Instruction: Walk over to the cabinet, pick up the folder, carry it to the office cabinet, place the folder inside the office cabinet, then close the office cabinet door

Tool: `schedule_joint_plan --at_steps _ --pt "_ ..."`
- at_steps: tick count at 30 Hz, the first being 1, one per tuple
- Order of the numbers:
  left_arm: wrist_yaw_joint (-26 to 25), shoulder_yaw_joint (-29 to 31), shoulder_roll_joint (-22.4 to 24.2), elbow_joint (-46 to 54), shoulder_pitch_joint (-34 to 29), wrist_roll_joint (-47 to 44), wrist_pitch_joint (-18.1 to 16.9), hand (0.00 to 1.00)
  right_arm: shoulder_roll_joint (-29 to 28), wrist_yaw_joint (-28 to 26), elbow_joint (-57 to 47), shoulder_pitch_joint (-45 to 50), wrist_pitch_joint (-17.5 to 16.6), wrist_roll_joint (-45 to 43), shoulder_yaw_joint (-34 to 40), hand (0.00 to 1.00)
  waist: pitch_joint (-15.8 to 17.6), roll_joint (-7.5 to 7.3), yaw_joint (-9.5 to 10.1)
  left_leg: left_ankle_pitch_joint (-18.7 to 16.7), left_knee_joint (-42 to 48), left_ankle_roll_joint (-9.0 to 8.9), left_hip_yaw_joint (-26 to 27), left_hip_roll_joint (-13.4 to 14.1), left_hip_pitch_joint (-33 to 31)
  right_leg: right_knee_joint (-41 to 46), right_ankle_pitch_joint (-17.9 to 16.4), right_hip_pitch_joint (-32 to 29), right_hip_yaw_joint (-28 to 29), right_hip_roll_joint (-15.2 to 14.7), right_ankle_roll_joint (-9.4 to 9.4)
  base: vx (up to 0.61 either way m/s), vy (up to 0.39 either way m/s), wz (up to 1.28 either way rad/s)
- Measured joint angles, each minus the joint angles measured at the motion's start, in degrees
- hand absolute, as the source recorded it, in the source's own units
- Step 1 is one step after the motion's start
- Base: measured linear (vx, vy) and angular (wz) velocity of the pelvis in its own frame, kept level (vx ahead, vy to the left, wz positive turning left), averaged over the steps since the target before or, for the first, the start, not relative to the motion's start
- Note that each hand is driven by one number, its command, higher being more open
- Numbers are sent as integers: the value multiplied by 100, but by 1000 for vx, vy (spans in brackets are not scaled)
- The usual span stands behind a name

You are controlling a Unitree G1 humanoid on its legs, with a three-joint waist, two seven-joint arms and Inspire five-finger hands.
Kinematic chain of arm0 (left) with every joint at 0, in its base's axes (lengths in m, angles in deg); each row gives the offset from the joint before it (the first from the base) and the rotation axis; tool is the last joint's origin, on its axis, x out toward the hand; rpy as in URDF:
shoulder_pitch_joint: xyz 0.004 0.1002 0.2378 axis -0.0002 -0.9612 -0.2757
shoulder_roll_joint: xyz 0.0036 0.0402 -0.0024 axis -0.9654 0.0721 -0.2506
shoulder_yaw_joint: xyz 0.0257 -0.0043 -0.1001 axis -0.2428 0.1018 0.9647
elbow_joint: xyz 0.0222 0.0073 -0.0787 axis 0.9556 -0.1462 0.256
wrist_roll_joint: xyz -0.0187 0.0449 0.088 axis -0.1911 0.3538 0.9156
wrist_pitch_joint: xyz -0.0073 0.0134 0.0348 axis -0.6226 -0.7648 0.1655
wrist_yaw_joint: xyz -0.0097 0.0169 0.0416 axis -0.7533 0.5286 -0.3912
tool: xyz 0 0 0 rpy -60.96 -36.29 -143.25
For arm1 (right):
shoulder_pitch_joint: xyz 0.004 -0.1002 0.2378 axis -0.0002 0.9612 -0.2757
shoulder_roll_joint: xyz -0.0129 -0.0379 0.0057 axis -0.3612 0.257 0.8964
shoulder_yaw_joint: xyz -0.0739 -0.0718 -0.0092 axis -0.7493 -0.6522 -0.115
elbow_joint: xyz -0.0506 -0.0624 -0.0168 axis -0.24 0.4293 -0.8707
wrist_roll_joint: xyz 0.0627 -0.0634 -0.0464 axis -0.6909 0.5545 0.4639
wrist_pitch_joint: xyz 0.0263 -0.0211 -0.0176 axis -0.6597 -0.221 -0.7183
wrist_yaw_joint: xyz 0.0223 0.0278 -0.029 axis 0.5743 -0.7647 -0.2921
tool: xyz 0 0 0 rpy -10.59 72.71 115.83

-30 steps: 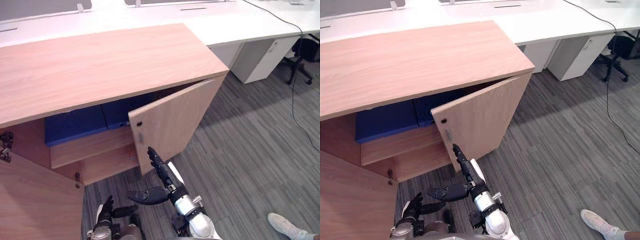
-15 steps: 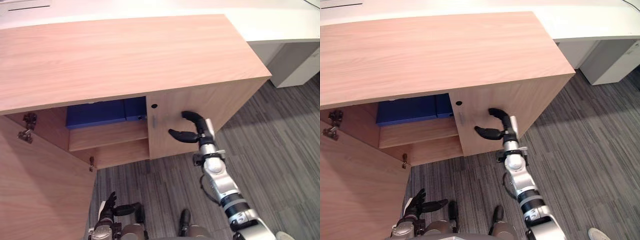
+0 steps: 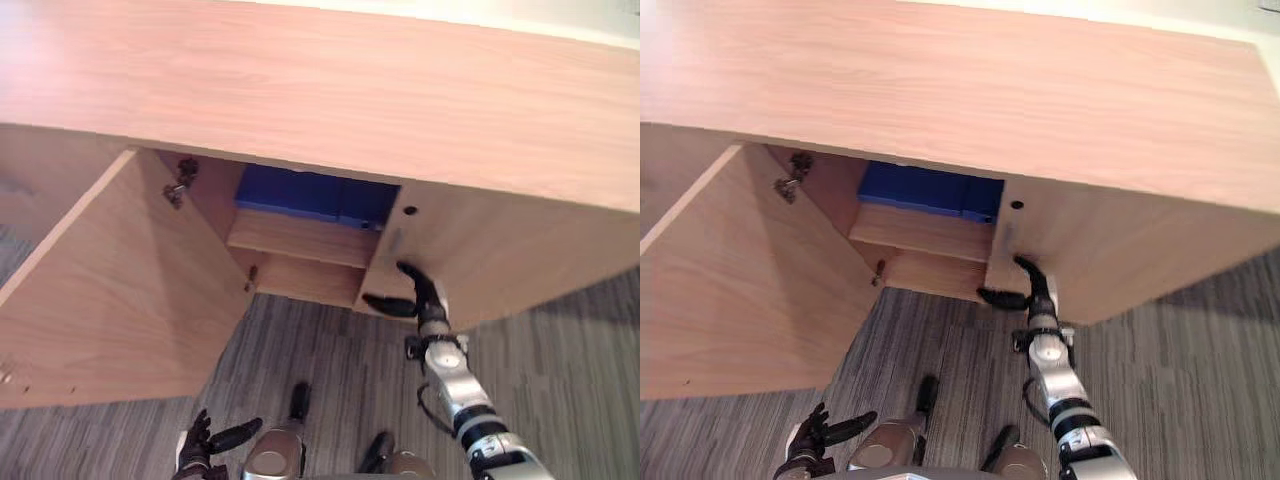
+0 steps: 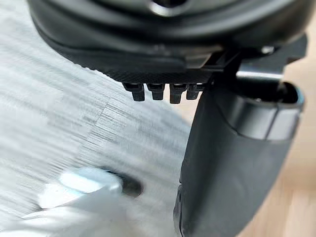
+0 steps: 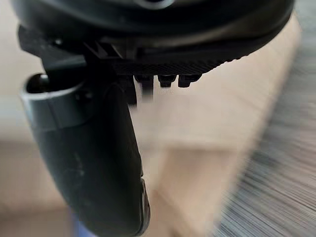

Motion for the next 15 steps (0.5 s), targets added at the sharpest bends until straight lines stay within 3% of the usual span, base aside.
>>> schedule_joint_plan --at_steps 5,8,15 --pt "-14 597 -121 761 -169 -321 -35 100 -171 -189 364 218 15 300 -96 100 3 5 130 46 1 -61 -477 -67 -14 -118 -23 338 -326 58 -38 29 -50 81" --pt "-33 788 -484 1340 -211 -459 -50 100 -111 -189 394 269 12 306 -74 100 23 38 190 123 1 -103 -747 -120 -103 -123 -38 390 -555 85 -55 -49 -38 52" --pt "-148 850 -1926 2711 313 -527 -338 100 10 -150 371 794 8 305 195 100 79 132 241 249 -36 -138 -1283 -311 -279 -171 -350 481 -782 99 29 -128 -11 42"
